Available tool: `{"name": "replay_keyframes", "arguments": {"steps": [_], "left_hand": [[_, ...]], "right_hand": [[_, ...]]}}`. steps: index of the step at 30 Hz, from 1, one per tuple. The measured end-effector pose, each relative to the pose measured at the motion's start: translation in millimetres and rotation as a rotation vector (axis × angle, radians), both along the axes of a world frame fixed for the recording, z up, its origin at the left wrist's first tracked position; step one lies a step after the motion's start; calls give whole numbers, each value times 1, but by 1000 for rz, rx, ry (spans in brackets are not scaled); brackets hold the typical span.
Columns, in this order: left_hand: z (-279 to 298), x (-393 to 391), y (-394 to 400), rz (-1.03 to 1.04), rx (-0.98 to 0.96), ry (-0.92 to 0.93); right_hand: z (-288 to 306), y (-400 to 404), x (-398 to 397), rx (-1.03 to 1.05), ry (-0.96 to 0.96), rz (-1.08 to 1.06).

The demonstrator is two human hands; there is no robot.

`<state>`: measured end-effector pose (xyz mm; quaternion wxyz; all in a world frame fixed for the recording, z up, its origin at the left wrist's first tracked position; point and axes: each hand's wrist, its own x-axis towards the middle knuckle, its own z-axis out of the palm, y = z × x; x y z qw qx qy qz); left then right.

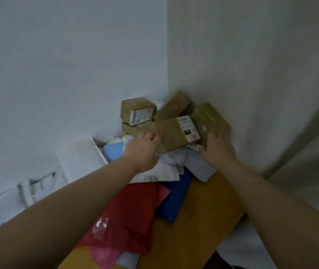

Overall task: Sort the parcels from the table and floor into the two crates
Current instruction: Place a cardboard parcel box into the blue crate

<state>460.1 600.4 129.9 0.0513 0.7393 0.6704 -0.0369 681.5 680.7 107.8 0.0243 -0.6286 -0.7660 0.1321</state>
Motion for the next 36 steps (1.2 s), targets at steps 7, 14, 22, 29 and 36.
{"name": "replay_keyframes", "arguments": {"steps": [7,14,22,29,36], "left_hand": [[-18,24,75,-20,-51,13],[-38,30,100,16,-66,-7],[-49,26,90,32,-96,-51],[-34,17,67,69,-47,-243],[19,19,23,245,163,-830]], "right_hand": [[-25,88,16,6,-4,-102],[-48,126,15,-69,51,-202],[-55,122,13,27,-72,-261],[-22,82,16,253,-62,-254],[28,5,-25,361,343,84]]}}
